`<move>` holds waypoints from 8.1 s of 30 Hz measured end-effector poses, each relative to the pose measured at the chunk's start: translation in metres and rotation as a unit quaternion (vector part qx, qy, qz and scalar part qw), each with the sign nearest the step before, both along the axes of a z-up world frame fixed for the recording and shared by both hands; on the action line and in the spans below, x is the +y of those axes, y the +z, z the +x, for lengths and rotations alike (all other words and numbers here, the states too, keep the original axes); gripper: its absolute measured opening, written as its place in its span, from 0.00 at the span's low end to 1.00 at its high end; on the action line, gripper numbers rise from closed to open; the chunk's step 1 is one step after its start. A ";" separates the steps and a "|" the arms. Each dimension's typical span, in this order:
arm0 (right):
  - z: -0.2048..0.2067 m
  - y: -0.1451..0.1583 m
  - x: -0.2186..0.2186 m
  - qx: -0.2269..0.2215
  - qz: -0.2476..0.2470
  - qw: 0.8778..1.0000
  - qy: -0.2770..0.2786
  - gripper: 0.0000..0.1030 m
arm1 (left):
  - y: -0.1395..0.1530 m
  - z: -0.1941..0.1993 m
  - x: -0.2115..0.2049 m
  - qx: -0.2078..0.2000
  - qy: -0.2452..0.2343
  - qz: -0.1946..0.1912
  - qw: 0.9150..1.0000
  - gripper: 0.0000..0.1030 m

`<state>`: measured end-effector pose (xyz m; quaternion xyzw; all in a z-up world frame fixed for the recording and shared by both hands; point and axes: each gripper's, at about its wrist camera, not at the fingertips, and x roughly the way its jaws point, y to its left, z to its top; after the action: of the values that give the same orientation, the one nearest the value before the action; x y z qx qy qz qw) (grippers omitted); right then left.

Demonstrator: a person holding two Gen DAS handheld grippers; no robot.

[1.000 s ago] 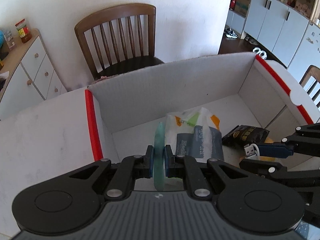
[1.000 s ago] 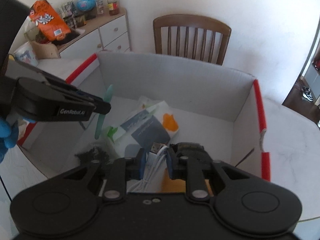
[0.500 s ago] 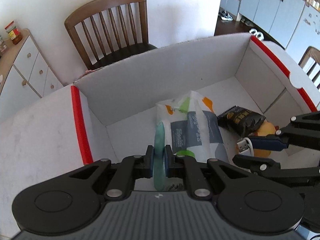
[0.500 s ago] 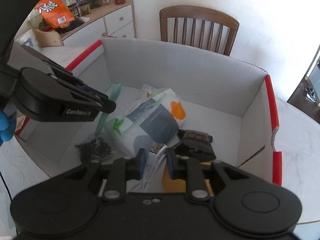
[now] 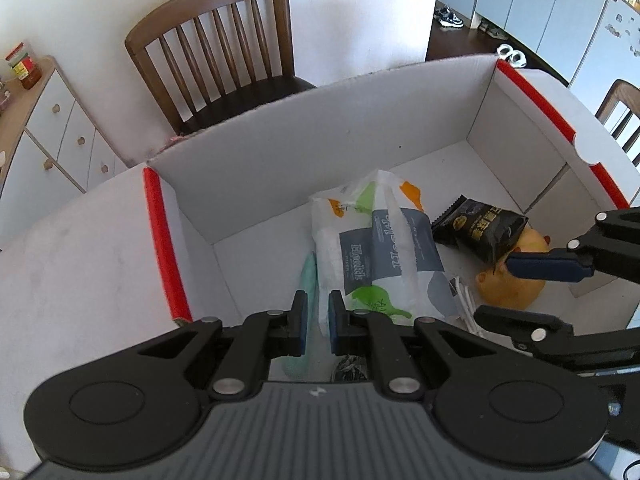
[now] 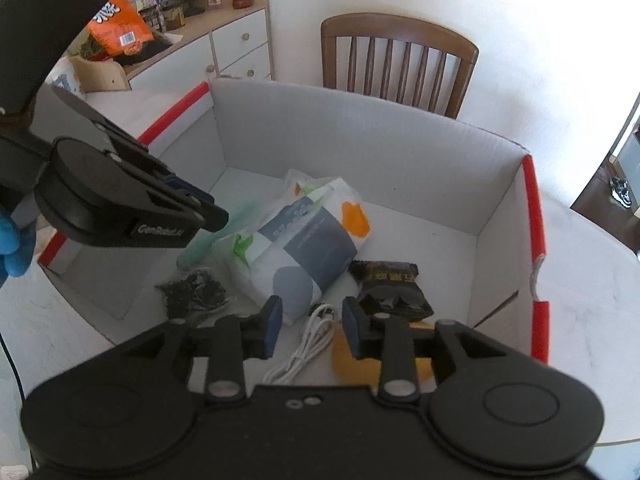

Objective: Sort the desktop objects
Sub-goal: 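Lower teal stick into box and open left gripper while right lowers cable inside, then withdraw both open grippers up out of the box toward the table, then reach right gripper to silver foil bag while left gripper reaches printed sachet, then close right gripper on silver foil bag while left gripper grasps white sachet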

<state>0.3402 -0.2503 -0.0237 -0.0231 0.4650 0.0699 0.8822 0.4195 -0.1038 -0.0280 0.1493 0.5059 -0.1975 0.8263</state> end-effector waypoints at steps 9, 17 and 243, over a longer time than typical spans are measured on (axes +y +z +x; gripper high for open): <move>-0.013 0.016 -0.005 -0.015 0.005 1.000 -0.003 0.40 | 0.015 -0.012 0.008 -0.014 0.001 -0.010 1.000 0.09; -0.026 0.030 -0.007 -0.024 0.014 1.000 -0.014 0.43 | 0.031 -0.027 0.011 -0.023 -0.009 -0.030 0.999 0.11; -0.174 -0.055 0.102 -0.029 0.012 0.994 -0.101 0.51 | -0.072 -0.382 0.143 -0.128 -0.229 -0.140 0.955 0.58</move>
<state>0.1658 -0.1485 -0.0783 0.0326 0.4384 -0.0146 0.8981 0.0376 0.0392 -0.0996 0.1681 0.3153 -0.4293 0.8294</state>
